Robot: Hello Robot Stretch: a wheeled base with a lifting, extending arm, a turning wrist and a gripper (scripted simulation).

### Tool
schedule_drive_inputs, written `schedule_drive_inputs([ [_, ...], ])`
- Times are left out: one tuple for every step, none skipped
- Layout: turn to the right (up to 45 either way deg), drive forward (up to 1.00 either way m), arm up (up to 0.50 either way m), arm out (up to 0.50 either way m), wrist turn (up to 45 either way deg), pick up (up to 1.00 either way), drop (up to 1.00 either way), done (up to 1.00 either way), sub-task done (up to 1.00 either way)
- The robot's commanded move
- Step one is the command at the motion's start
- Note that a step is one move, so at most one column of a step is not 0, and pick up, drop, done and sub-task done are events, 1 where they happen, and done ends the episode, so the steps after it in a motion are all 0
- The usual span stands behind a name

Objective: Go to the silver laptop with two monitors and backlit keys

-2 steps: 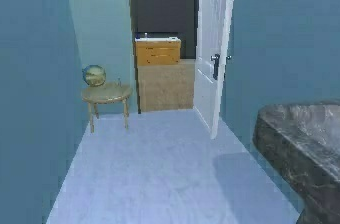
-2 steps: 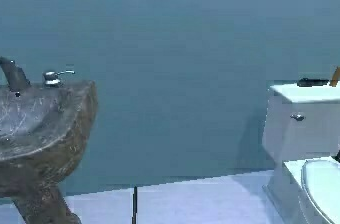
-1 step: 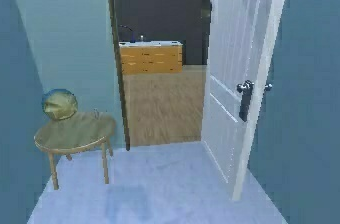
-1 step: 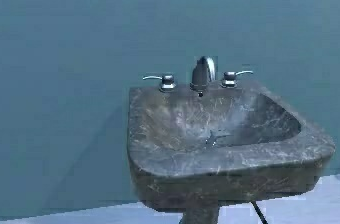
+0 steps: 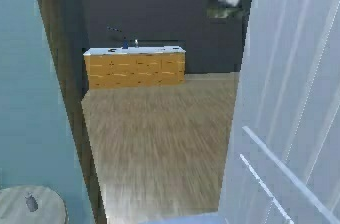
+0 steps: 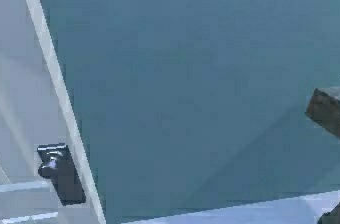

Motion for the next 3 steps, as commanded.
schedule_drive_inputs([
  [0.0, 1.0, 0.0, 0.0, 0.0, 0.0, 0.0, 0.0, 0.0],
  [-6.0, 0.0, 0.0, 0.0, 0.0, 0.0, 0.0, 0.0, 0.0],
  [0.0, 0.15, 0.0, 0.0, 0.0, 0.0, 0.0, 0.0, 0.0],
])
